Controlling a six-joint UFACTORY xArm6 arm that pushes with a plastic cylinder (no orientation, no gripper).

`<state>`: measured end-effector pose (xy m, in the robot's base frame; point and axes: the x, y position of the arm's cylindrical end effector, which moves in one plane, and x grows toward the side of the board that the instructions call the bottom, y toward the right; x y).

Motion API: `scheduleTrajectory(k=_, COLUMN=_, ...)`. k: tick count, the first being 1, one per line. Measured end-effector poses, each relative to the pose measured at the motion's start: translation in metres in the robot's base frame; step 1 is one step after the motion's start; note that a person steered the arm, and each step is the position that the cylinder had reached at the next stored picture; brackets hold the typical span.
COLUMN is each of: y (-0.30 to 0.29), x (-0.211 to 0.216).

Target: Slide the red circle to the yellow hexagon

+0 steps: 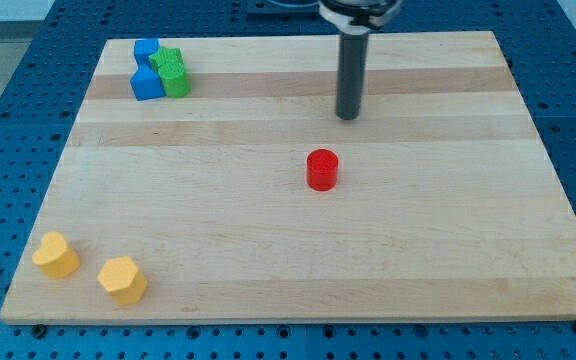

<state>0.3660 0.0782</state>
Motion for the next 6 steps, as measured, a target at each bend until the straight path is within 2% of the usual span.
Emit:
scheduleTrajectory(k=1, y=-0.009, x=0.067)
scheduleTrajectory(k=3, y=-0.212, x=0.149)
scheduleTrajectory(k=4, y=-0.197, x=0.142)
scheduleTrajectory(k=5, y=-0.203, x=0.152)
scheduleTrajectory(k=6, y=-0.263, x=0.164)
